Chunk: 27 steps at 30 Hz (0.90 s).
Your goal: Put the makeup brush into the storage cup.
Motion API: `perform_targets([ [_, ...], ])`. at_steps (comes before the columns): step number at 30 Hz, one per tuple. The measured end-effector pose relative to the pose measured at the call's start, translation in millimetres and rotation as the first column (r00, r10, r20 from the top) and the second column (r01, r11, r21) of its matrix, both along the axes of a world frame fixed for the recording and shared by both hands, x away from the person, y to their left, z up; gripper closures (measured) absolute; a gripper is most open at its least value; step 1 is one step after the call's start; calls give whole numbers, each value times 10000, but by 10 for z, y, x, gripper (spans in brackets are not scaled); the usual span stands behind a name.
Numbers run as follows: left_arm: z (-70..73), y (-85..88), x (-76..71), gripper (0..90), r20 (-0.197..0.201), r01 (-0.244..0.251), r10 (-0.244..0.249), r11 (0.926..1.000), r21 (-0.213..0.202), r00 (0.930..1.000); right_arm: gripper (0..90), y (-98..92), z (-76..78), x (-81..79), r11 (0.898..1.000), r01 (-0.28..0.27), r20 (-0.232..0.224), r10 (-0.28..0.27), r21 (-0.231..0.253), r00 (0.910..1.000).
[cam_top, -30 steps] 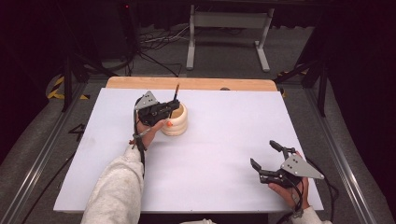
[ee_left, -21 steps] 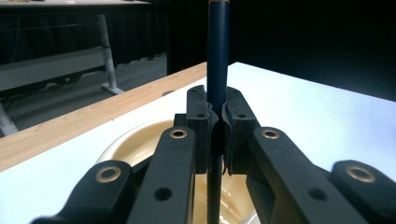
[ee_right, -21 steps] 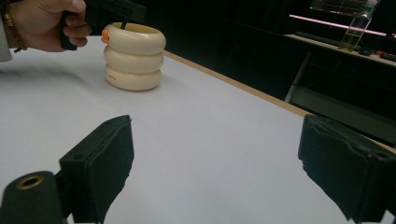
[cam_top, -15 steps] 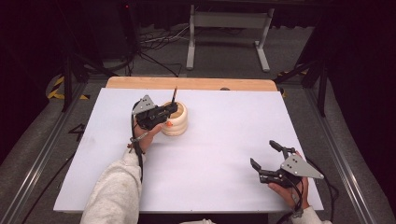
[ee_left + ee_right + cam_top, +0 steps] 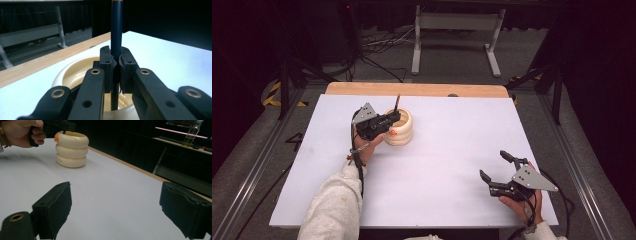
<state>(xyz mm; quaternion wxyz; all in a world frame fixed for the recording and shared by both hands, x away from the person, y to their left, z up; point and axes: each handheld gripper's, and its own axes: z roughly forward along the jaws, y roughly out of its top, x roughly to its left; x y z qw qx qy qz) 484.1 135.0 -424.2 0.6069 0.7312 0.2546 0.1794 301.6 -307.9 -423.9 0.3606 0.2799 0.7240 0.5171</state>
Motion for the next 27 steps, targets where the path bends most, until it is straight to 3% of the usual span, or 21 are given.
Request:
perform_targets([
  [18, 46, -16, -22, 791, 220, -281, 275, 9993, 244, 9994, 114, 8, -13, 14, 9998, -214, -286, 215, 20, 9994],
  [25, 90, 6, -50, 582, 339, -522, 512, 9983, 271, 9981, 112, 11, -16, 17, 9997, -250, -311, 249, -27, 9992],
  [27, 127, 23, -64, 475, 517, -797, 773, 9957, 469, 9957, 112, 12, -16, 18, 9997, -260, -324, 259, -41, 9991],
])
